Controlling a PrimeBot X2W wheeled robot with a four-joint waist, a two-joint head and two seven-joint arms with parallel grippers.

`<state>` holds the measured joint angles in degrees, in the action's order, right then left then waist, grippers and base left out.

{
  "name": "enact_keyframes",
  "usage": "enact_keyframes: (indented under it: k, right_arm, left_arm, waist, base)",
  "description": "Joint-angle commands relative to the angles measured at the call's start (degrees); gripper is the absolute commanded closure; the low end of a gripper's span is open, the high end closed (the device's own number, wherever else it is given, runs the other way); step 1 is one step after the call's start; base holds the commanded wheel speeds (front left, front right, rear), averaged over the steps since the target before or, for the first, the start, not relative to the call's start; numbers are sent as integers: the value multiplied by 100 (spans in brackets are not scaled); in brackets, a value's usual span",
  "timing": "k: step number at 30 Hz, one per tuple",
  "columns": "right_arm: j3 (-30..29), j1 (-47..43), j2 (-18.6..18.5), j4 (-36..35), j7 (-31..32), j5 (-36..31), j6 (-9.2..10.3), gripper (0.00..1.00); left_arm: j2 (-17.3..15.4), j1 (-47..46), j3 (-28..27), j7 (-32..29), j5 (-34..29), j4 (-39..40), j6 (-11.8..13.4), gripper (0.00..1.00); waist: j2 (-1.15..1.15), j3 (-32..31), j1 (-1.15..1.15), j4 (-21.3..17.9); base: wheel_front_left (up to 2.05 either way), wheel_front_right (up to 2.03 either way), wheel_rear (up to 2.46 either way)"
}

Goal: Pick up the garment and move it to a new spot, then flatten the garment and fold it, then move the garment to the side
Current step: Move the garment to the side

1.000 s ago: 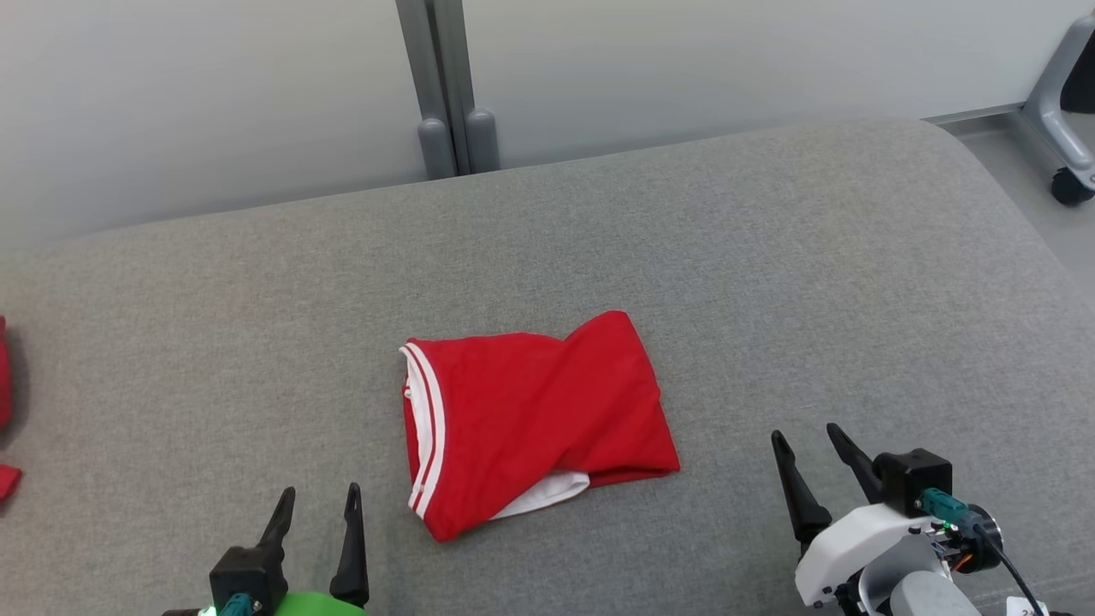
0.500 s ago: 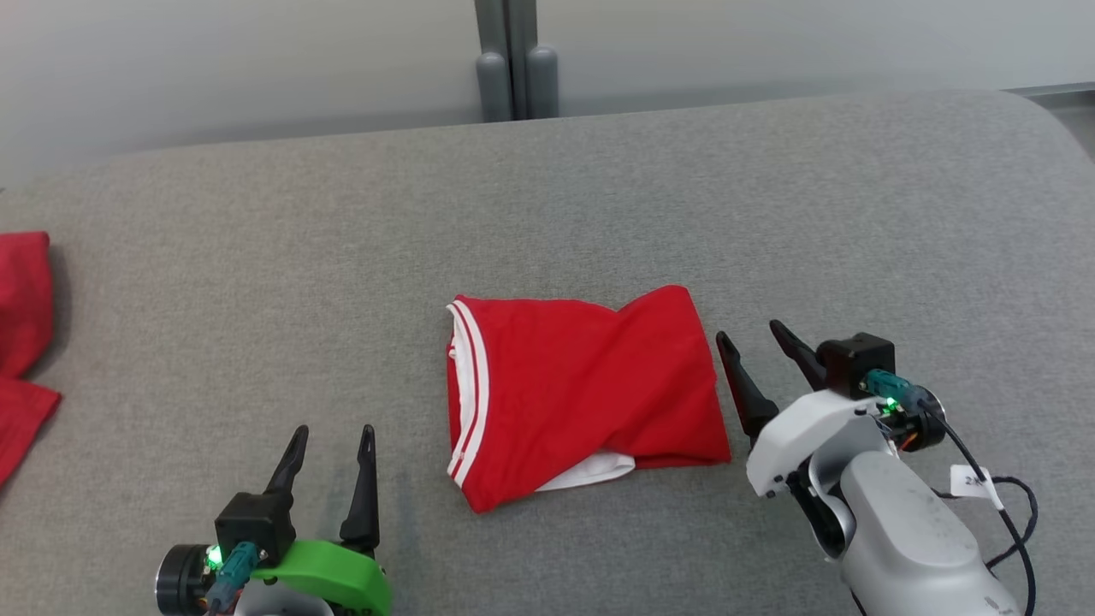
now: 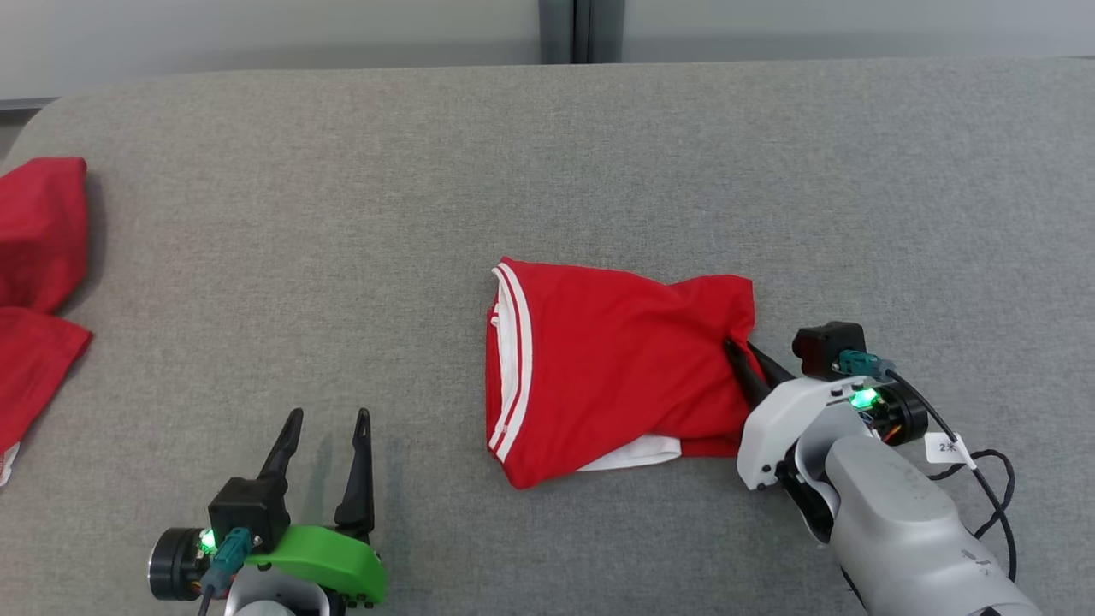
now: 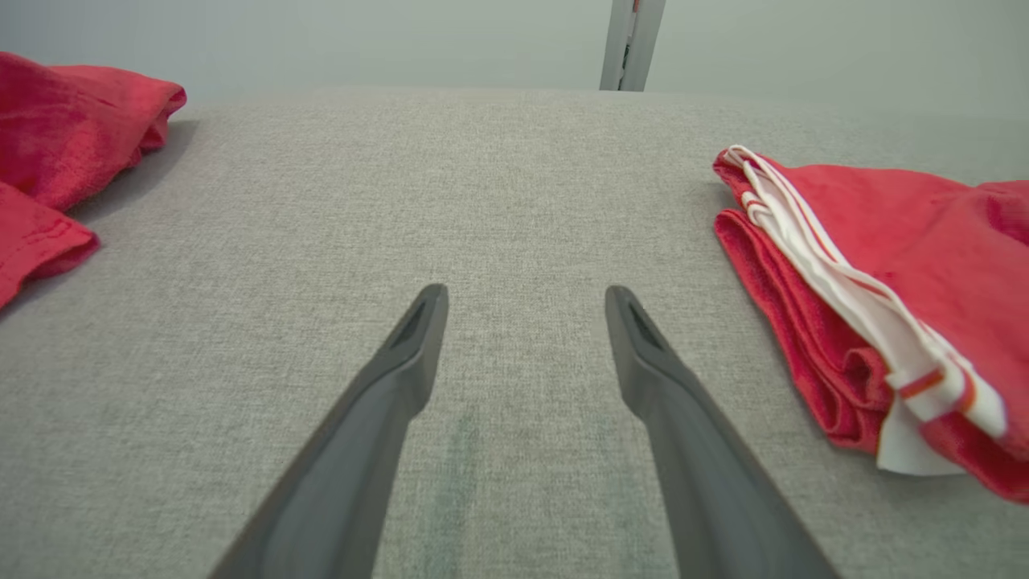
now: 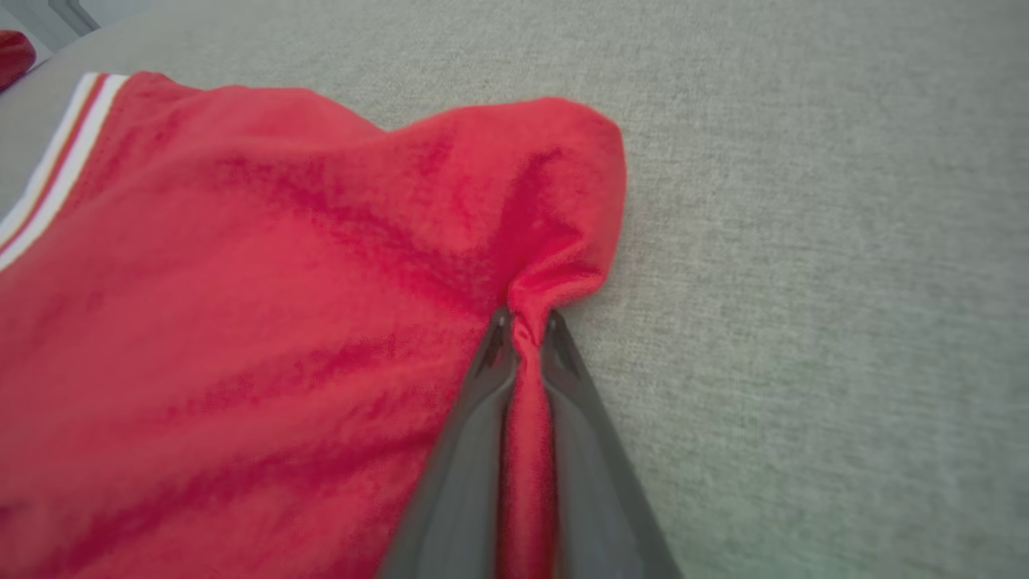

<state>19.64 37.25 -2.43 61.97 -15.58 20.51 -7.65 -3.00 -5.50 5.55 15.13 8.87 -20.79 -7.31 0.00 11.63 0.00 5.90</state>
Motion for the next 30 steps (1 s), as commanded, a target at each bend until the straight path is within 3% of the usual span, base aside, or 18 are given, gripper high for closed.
enact_keyframes:
  k: [1, 9, 15, 21, 25, 30]
  right_arm:
    - [-185, -109, -102, 69, 86, -169, 41, 100]
    - [-1211, -645, -93, -437, 63, -891, 41, 100]
    - [-1459, -859, -73, -711, 60, -1051, 29, 100]
    - [-1558, -1002, -64, -924, 46, -1042, 24, 100]
    - [-1582, -1047, -57, -1040, 46, -1017, 23, 100]
    - [-1572, -901, -53, -1157, 46, -1145, 23, 100]
  left_arm:
    - [-56, -68, -14, -1, -51, 29, -25, 0]
    - [-81, 81, 186, -1, -26, 180, -27, 0]
    - [-158, 67, 551, -1, 64, 319, -28, 0]
    - [-279, 110, 859, -1, 143, 423, -26, 0]
    - [-353, 132, 1008, -1, 149, 443, -25, 0]
    - [-504, 51, 1084, -1, 161, 515, -24, 0]
  waist:
    - [0, -54, 0, -253]
    - [0, -166, 0, -1458]
    - [0, -105, 0, -2600]
    - [0, -10, 0, -3360]
    - [0, 82, 0, -3611]
    - [0, 283, 0, -3596]
  base:
    - [0, 0, 0]
    - [0, 0, 0]
    - [0, 0, 0]
    - [0, 0, 0]
    - [0, 0, 0]
    - [0, 0, 0]
